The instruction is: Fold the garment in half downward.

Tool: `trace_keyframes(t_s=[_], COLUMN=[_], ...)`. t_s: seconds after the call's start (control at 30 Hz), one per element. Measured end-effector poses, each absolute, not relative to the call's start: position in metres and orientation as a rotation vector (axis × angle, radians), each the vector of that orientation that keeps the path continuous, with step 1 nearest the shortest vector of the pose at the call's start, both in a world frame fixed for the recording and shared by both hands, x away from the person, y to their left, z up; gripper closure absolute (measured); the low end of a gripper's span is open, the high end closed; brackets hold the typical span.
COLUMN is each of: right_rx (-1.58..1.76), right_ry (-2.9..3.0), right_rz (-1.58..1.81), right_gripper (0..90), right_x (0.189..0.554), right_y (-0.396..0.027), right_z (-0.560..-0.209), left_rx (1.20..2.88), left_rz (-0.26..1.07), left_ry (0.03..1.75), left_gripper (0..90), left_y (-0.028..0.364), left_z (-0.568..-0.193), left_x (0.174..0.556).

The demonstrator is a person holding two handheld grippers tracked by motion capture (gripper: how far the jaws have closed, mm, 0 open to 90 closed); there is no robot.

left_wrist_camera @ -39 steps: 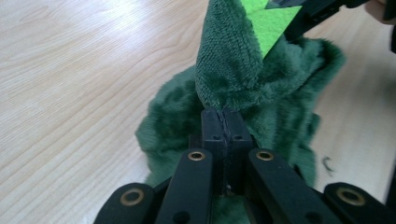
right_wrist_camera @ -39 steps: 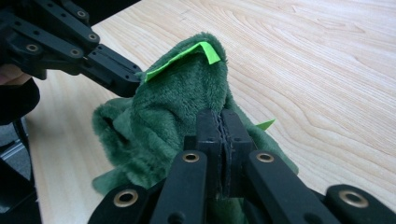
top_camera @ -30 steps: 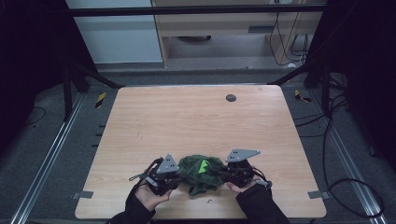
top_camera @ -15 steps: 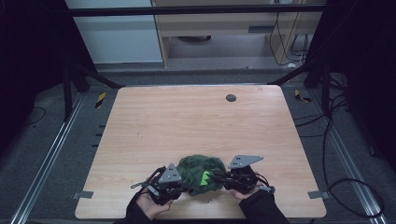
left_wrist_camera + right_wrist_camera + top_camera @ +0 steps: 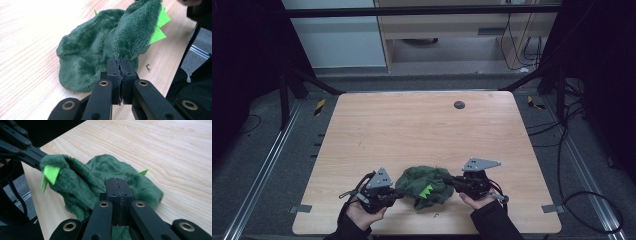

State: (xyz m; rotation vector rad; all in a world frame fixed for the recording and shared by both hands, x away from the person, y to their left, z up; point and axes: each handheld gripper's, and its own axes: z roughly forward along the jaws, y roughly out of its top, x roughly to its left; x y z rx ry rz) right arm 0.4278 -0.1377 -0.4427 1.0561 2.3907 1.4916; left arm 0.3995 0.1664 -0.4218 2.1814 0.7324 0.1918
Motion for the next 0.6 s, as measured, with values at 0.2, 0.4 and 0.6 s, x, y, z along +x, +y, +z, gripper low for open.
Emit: trace_keyframes(t_s=[0.2,0.4,0.6], right_rx=[1.041,1.032,1.026], right_ry=[2.403,2.446,2.500], right_rz=[1.488,1.467,1.409], right_gripper=[89.9,89.9,89.9], right_x=[0.434,0.431,0.423], right_y=[-0.122,-0.119,-0.120], right_z=[-0.446,-0.452,-0.463], left_rx=[2.172,2.190,2.236], left_rz=[0.207,0.259,0.215], left_ry=[0.748,0.786,0.789], left_gripper=[86.0,89.7,89.8], left_y=[0.169,0.163,0.153], left_z=[-0.419,-0.428,-0.446], left_x=[0.401,0.411,0.413])
